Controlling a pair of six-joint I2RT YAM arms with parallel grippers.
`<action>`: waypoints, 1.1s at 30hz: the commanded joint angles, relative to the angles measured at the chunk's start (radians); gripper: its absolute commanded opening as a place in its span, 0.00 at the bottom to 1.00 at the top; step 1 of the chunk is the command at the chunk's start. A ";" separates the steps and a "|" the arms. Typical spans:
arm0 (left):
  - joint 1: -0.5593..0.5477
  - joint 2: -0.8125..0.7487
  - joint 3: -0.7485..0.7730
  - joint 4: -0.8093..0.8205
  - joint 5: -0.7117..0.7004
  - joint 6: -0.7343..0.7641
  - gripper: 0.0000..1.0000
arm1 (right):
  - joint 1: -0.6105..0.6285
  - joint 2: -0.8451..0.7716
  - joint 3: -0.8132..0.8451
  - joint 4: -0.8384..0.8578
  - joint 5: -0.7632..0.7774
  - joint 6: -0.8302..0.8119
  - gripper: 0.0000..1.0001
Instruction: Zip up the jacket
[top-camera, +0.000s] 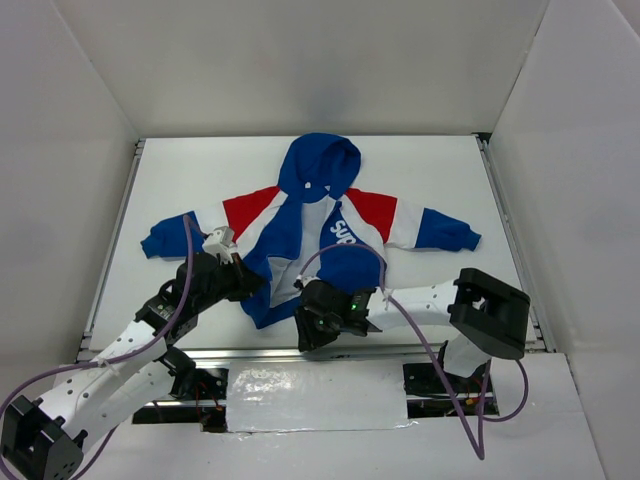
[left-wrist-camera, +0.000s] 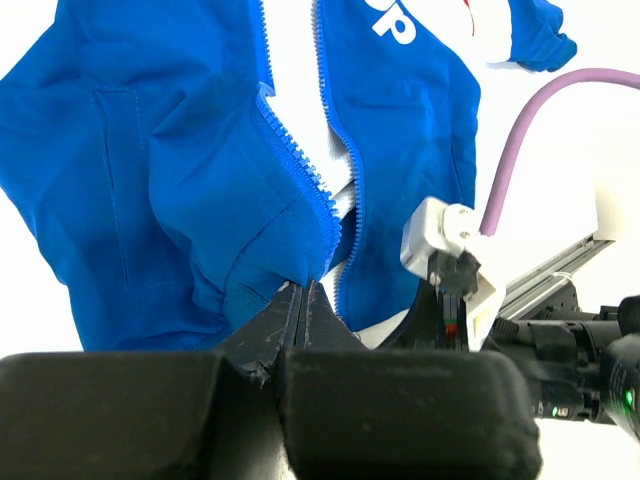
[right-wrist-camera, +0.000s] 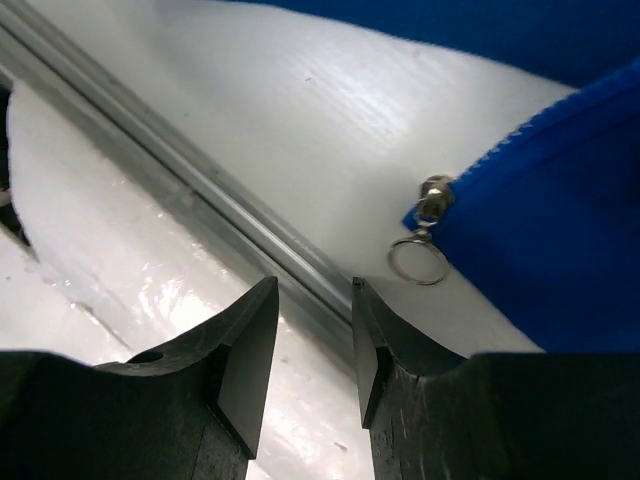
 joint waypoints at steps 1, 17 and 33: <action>0.002 -0.013 0.004 0.029 0.019 0.030 0.00 | 0.016 -0.030 0.017 0.055 0.006 0.017 0.43; 0.002 -0.009 -0.007 0.045 0.039 0.033 0.00 | -0.019 -0.039 -0.001 -0.036 0.230 0.007 0.49; 0.002 -0.002 -0.022 0.062 0.049 0.030 0.00 | -0.016 -0.031 -0.012 0.021 0.119 0.016 0.49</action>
